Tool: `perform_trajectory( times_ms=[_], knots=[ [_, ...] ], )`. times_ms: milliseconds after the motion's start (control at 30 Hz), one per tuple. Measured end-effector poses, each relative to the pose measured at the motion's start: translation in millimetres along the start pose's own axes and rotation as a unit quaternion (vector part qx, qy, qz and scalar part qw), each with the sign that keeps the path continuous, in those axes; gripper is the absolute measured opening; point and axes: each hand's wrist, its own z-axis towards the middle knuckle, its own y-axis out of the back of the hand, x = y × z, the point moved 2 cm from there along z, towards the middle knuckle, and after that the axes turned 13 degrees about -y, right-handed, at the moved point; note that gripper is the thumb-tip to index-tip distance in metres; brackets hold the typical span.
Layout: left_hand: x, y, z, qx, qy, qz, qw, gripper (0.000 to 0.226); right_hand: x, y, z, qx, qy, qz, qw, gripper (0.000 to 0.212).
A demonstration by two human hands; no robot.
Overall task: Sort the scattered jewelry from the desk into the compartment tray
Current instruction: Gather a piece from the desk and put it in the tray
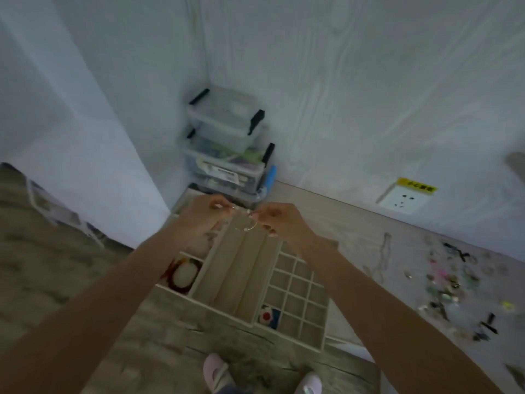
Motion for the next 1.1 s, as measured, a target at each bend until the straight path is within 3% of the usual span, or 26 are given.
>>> perform_trajectory(
  times_ms=[133,267,400,633,767,833,967,1100],
  knots=[
    [29.3,37.0,10.0,-0.003,-0.002,0.008,1.000,0.015,10.7,-41.5,27.6,-0.003,0.043,0.001,0.999,0.006],
    [49.5,52.2,21.8,0.002,-0.008,-0.011,1.000,0.006,13.1,-68.9,44.3,-0.024,0.057,0.011,0.998,0.012],
    [63.5,59.2,30.2,0.006,-0.079,0.060,0.995,0.011,7.4,-83.3,49.0,-0.119,0.123,-0.150,0.974,0.015],
    [101.9,36.0,33.6,0.151,-0.103,0.219,0.959,0.032,-14.0,-101.2,61.1,-0.129,0.213,-0.317,0.915,0.018],
    [107.6,34.4,37.3,0.147,-0.138,0.268,0.942,0.033,-15.4,-102.0,68.9,-0.086,0.160,-0.491,0.852,0.029],
    [106.9,33.7,37.3,0.154,-0.174,0.325,0.917,0.037,-14.9,-102.4,69.5,-0.099,0.144,-0.535,0.826,0.032],
    [103.7,31.3,34.9,0.217,-0.237,0.455,0.831,0.044,-9.7,-107.4,64.6,-0.130,0.144,-0.588,0.785,0.030],
    [101.1,38.1,32.6,0.220,-0.256,0.492,0.802,0.041,-4.2,-110.6,61.7,-0.128,0.130,-0.628,0.757,0.029]
  ],
)
